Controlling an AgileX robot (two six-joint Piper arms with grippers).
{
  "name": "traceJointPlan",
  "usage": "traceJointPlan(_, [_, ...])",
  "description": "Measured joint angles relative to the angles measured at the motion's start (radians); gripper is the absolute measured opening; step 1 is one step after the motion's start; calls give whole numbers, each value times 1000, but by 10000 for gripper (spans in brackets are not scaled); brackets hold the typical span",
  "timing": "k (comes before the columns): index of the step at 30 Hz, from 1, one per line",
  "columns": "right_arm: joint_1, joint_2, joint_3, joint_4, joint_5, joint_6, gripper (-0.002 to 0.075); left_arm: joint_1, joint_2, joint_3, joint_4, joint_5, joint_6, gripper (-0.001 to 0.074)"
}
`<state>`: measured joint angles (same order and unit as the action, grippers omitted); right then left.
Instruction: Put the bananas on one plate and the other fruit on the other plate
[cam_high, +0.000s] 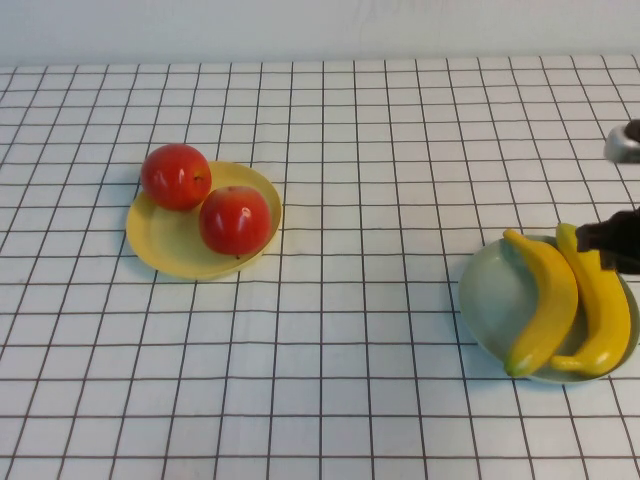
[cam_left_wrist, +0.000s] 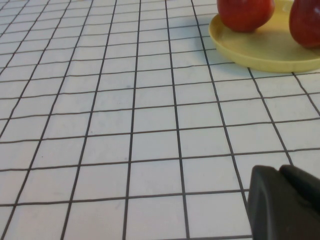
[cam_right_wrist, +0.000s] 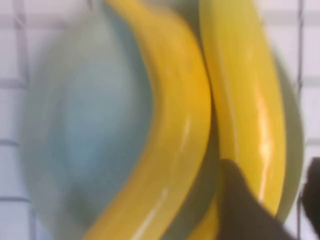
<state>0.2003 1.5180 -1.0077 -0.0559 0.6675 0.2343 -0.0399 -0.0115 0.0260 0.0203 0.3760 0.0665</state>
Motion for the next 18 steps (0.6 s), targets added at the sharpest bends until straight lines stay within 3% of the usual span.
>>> traceJointPlan(3, [17,-156,45,3,-87,0,85,0,0,0,0,0,0,-4])
traceJointPlan(6, [52,-326,126,23,-190,-18,15,0,0,0,0,0,0,-4])
traceJointPlan(11, [139,-600,258,32,-314,-88,-11,0,0,0,0,0,0,-4])
traceJointPlan(18, [152,-868,397,27,-240,-101,-14,0,0,0,0,0,0,-4])
